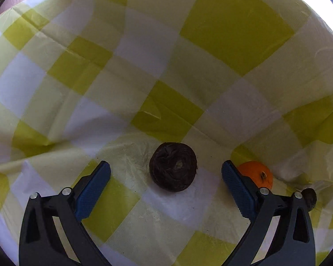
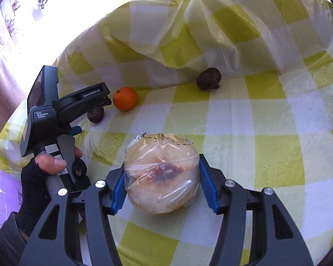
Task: Organize fruits
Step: 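Grasp the wrapped pale fruit with the right tool while the left grasps a dark fruit, then lift the wrapped fruit and dark fruit and carry both toward the box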
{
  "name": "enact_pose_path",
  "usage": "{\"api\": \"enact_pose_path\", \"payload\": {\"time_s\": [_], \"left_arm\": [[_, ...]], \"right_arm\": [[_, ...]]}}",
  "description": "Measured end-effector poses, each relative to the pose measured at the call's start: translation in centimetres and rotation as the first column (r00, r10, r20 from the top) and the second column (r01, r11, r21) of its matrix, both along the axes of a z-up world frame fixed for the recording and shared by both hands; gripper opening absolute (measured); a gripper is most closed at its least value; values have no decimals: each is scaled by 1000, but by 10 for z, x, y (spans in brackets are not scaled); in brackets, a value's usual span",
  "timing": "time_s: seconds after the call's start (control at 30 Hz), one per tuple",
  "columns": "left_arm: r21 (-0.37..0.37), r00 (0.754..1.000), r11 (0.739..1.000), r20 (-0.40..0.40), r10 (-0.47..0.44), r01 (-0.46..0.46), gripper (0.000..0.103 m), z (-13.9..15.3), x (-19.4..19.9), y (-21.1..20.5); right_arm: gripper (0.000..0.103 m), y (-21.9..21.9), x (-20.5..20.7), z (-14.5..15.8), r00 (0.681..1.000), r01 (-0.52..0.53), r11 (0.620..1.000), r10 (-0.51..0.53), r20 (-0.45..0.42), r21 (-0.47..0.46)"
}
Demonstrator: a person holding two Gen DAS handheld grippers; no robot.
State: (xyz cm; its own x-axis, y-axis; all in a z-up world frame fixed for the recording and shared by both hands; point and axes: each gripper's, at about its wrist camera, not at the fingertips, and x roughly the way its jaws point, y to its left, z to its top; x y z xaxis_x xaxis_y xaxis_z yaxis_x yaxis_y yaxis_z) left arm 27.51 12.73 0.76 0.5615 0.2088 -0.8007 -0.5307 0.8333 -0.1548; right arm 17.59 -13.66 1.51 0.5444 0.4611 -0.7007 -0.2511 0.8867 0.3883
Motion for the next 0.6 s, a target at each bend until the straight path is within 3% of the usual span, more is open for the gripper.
{"api": "enact_pose_path", "payload": {"time_s": [0.03,0.1,0.17,0.3,0.6], "left_arm": [[6,1000,1000,4,0,0,88,1,0,0],[30,1000,999,13,13,-13,53,3,-3,-2],[15,999,1000,40,-6,5,35,5,-6,-2],[-15,991,1000,133,19,-17,35,13,-26,5],[-68,977,997,210,42,-28,35,23,-106,-11]], "right_arm": [[58,5,1,-1,1000,2,1000,-2,6,5],[58,7,-1,3,999,-11,1000,11,31,8],[58,14,5,-2,999,-17,1000,17,29,6],[58,16,8,-3,1000,8,1000,-8,26,10],[58,1,6,-1,995,89,995,-91,45,36]]}}
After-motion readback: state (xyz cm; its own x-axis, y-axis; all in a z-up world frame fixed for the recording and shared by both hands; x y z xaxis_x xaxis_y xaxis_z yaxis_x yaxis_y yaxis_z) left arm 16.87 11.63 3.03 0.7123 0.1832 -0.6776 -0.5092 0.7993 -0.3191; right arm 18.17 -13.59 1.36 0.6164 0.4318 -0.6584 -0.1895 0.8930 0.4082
